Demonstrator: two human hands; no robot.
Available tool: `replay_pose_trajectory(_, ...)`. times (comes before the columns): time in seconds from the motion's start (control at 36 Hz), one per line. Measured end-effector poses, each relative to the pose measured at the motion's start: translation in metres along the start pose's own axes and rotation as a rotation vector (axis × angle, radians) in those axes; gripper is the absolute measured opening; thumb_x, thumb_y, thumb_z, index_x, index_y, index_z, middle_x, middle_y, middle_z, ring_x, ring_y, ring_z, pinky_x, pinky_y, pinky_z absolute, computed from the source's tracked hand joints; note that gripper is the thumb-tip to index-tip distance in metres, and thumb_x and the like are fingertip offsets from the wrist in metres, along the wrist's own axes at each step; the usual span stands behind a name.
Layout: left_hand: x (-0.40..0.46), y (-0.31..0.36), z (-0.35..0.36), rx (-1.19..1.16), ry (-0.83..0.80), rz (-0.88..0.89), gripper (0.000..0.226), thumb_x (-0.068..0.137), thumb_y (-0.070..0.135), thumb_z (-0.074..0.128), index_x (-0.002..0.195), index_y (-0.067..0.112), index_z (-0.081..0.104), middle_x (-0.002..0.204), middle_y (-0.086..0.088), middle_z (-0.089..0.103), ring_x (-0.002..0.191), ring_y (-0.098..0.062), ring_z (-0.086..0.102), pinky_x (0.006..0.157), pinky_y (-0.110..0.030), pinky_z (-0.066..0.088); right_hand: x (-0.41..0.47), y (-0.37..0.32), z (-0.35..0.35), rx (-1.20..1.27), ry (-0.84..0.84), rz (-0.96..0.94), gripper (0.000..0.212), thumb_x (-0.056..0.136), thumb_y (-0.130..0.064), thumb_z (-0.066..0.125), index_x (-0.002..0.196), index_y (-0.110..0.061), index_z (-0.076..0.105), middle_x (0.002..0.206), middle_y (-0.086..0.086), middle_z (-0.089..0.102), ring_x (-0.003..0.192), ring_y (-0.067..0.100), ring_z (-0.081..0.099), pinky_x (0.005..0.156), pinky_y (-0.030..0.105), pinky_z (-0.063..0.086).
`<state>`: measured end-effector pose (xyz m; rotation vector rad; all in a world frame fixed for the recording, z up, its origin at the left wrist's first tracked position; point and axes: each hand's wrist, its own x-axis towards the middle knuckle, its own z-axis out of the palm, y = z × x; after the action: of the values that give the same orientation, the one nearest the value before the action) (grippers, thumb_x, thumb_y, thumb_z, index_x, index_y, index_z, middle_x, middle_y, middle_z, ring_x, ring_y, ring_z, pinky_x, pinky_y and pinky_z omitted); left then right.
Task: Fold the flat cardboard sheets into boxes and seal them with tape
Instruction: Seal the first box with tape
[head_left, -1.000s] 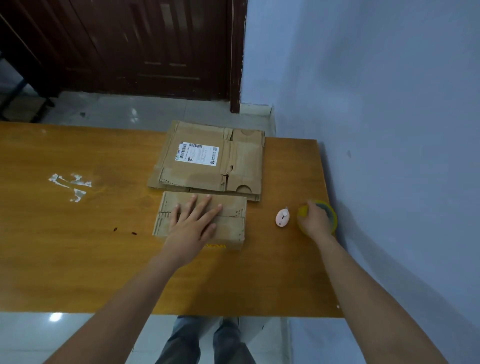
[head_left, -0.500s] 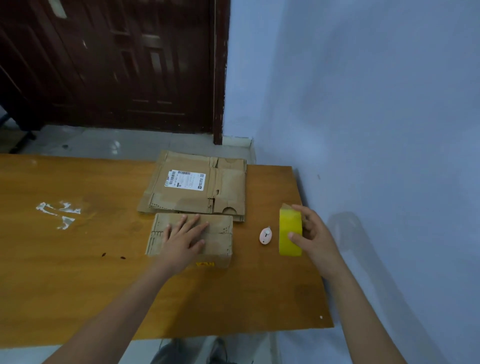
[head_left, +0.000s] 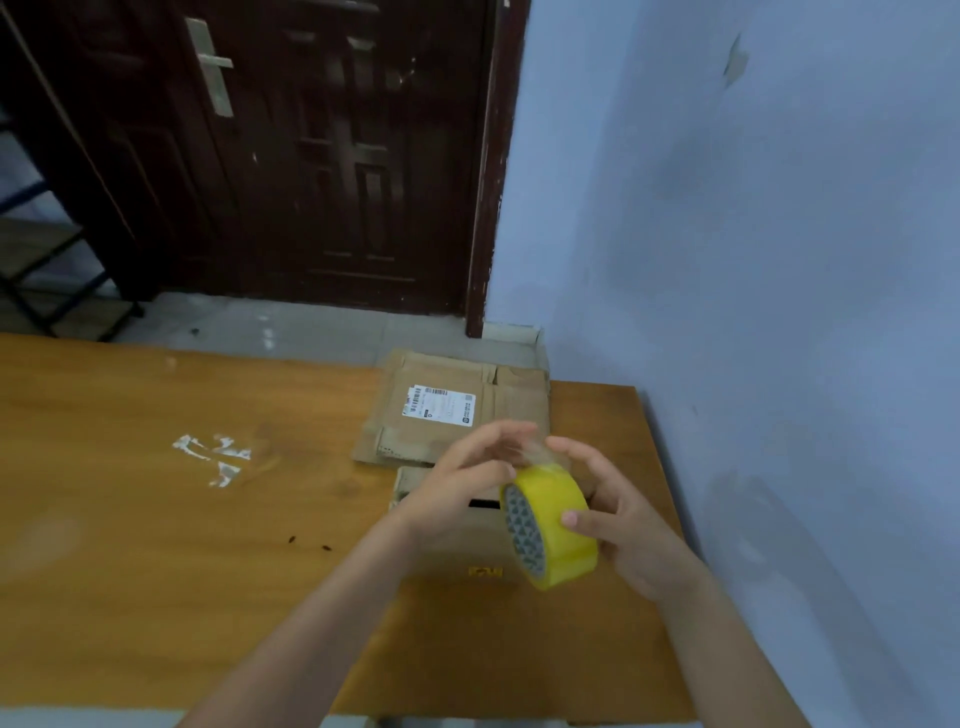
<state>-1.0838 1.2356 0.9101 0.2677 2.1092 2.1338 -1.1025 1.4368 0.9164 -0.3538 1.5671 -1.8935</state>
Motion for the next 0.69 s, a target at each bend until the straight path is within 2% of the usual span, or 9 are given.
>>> replay_pose_trajectory(0.08,-0.006,-0.005,-0.013,-0.052,0.071,-0.018,0.050,0.075,0.006,0.047,0.124,0.002,0.052,0.108,-0.007,0.057,0.098,-0.010,0.058,0.084,-0.020,0.047,0.008,0.001,0.012,0.023,-0.036,0.037,0.071,0.064,-0.013,0.078,0.128,-0.031,0.053,0.112,0.019,0.062,0.097,0.027,0.062,0.074,0.034,0.054)
replay_pose_trajectory(0.17,-0.011,-0.008,-0.022,-0.075,0.098,-0.023,0.047,0.073,0.001,0.047,0.119,0.004,0.055,0.105,-0.010,0.056,0.092,-0.014,0.056,0.079,-0.022,0.048,0.014,0.002,0.021,0.010,-0.076,0.074,0.080,0.060,-0.022,0.086,0.131,-0.031,0.050,0.118,0.024,0.058,0.103,0.033,0.059,0.083,0.041,0.052)
replay_pose_trajectory(0.25,-0.014,-0.008,-0.032,-0.049,0.125,-0.021,0.038,0.075,0.005,0.056,0.113,0.011,0.061,0.096,-0.003,0.061,0.089,-0.017,0.057,0.079,-0.029,0.050,0.019,0.001,0.029,-0.021,-0.108,0.094,0.082,0.060,-0.027,0.087,0.132,-0.031,0.049,0.125,0.026,0.054,0.108,0.035,0.058,0.090,0.048,0.046)
replay_pose_trajectory(0.36,-0.017,-0.007,-0.040,0.060,0.146,0.024,0.029,0.079,0.012,0.066,0.107,0.020,0.064,0.095,-0.003,0.066,0.090,-0.020,0.061,0.077,-0.036,0.052,0.023,-0.003,0.040,-0.067,-0.150,0.113,0.079,0.063,-0.027,0.084,0.133,-0.032,0.048,0.121,0.021,0.057,0.106,0.033,0.058,0.090,0.046,0.045)
replay_pose_trajectory(0.47,-0.018,-0.003,-0.043,0.132,0.175,0.094,0.016,0.081,0.019,0.071,0.097,0.019,0.066,0.080,0.009,0.065,0.074,-0.011,0.060,0.064,-0.027,0.049,0.026,-0.006,0.049,-0.107,-0.161,0.119,0.074,0.068,-0.017,0.075,0.134,-0.034,0.046,0.121,0.018,0.059,0.108,0.031,0.059,0.088,0.043,0.049)
replay_pose_trajectory(0.53,-0.018,-0.002,-0.045,0.156,0.236,0.140,0.007,0.084,0.015,0.069,0.088,0.020,0.066,0.074,0.009,0.064,0.070,-0.010,0.059,0.063,-0.023,0.047,0.027,-0.008,0.052,-0.124,-0.182,0.127,0.076,0.070,-0.015,0.072,0.137,-0.037,0.043,0.119,0.017,0.060,0.108,0.031,0.059,0.088,0.041,0.050)
replay_pose_trajectory(0.58,-0.018,-0.002,-0.047,0.161,0.312,0.164,0.007,0.086,0.012,0.065,0.083,0.017,0.067,0.069,0.007,0.063,0.065,-0.009,0.057,0.061,-0.022,0.047,0.028,-0.010,0.054,-0.152,-0.201,0.136,0.082,0.072,-0.014,0.072,0.141,-0.040,0.035,0.114,0.015,0.061,0.108,0.031,0.059,0.087,0.038,0.052)
replay_pose_trajectory(0.69,-0.022,0.000,-0.048,0.053,0.491,0.138,0.012,0.091,0.014,0.060,0.080,0.011,0.064,0.064,0.001,0.063,0.059,-0.015,0.061,0.061,-0.029,0.052,0.030,-0.010,0.056,-0.129,-0.226,0.120,0.092,0.076,-0.008,0.069,0.141,-0.052,0.022,0.103,0.015,0.062,0.099,0.028,0.060,0.083,0.034,0.052)
